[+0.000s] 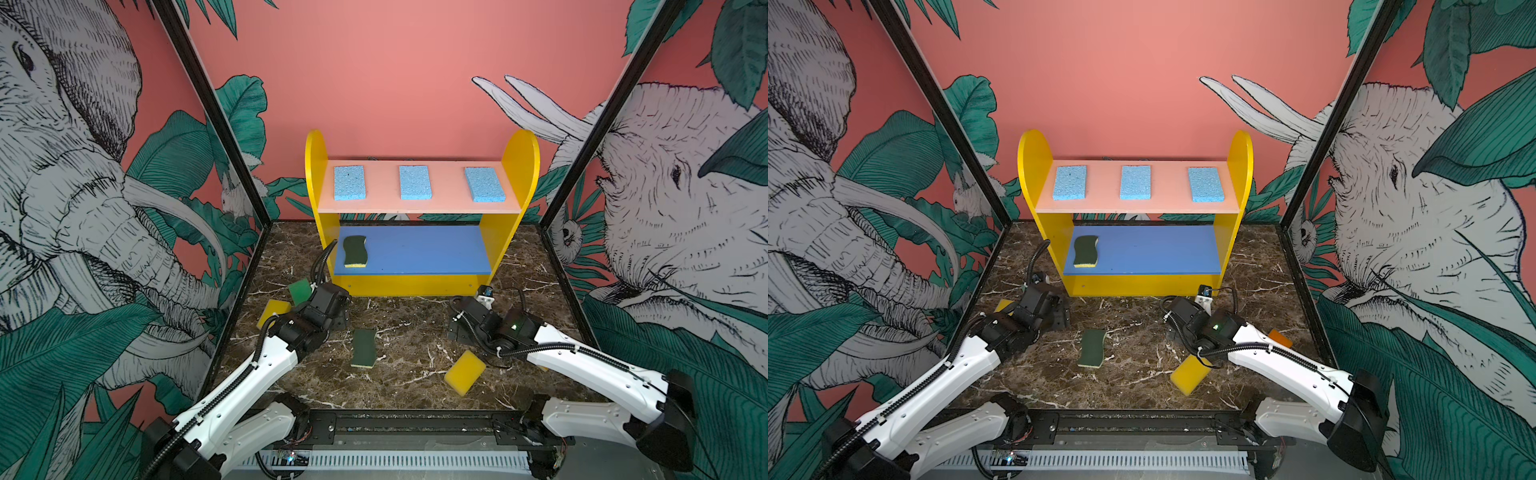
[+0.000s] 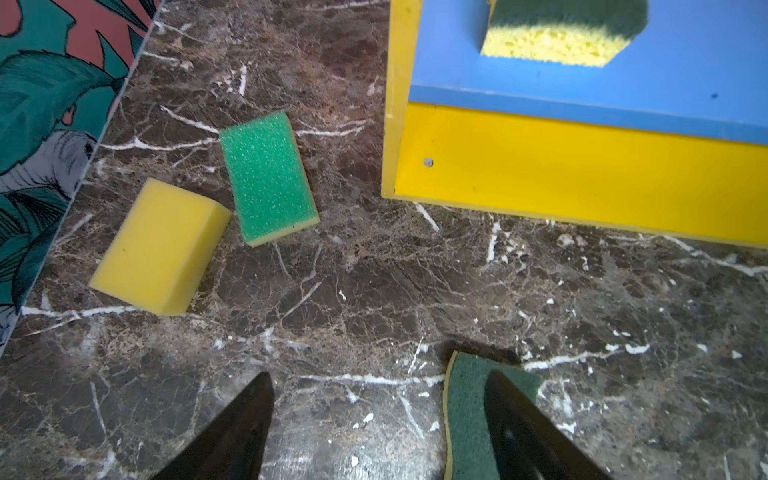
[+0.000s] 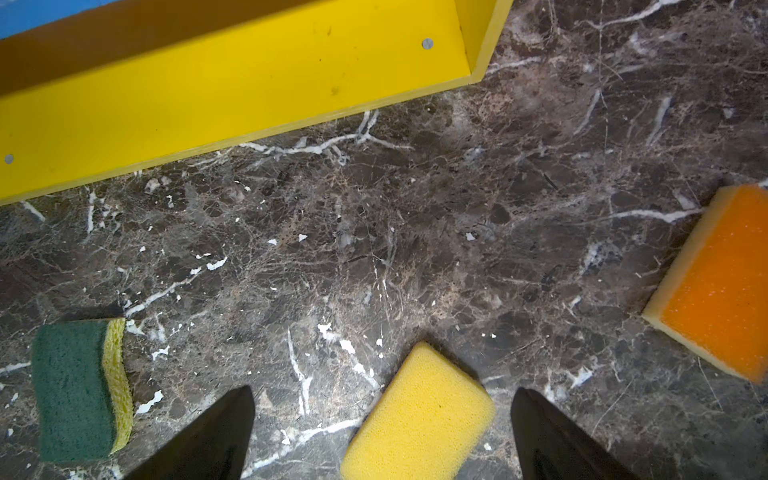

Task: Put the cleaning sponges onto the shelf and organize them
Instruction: 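Lower the right gripper to a yellow sponge on the table while the left gripper lowers, then close the right gripper on the yellow sponge and lift it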

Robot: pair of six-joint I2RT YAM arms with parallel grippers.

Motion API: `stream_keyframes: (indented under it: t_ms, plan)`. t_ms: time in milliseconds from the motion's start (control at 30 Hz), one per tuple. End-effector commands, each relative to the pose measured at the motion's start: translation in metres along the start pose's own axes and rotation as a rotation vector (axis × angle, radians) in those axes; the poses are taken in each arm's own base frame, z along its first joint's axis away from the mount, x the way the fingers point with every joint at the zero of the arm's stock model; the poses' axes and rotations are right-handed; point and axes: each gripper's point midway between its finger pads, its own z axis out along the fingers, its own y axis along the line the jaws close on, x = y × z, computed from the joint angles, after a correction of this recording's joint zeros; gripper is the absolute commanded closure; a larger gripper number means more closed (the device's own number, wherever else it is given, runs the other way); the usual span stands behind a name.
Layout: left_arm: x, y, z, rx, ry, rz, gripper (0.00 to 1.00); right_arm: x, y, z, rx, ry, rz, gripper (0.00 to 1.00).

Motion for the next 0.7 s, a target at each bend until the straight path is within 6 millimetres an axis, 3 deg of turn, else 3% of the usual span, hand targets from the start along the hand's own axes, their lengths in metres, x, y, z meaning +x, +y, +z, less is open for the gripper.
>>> stream_keyframes:
  t_ms: [0, 133, 300, 467, 667]
  plan:
    - [0.037, 0.009, 0.007, -0.007, 0.116, -0.029, 0.19, 0.010, -0.011, -0.002, 0.054, 0.057, 0.038, 0.01]
    - [0.047, 0.006, 0.011, 0.015, 0.134, -0.049, 0.19, 0.033, -0.018, 0.002, 0.077, 0.158, 0.060, 0.01]
    - [0.037, -0.004, 0.011, 0.047, 0.122, -0.017, 0.18, 0.046, -0.020, 0.005, 0.058, 0.197, 0.106, 0.01]
    - [0.025, -0.019, 0.008, 0.102, 0.113, 0.024, 0.17, 0.073, -0.019, 0.019, 0.054, 0.272, 0.201, 0.01]
    - [0.016, -0.031, 0.003, 0.174, 0.074, 0.007, 0.16, 0.082, -0.007, 0.025, 0.037, 0.265, 0.257, 0.01]
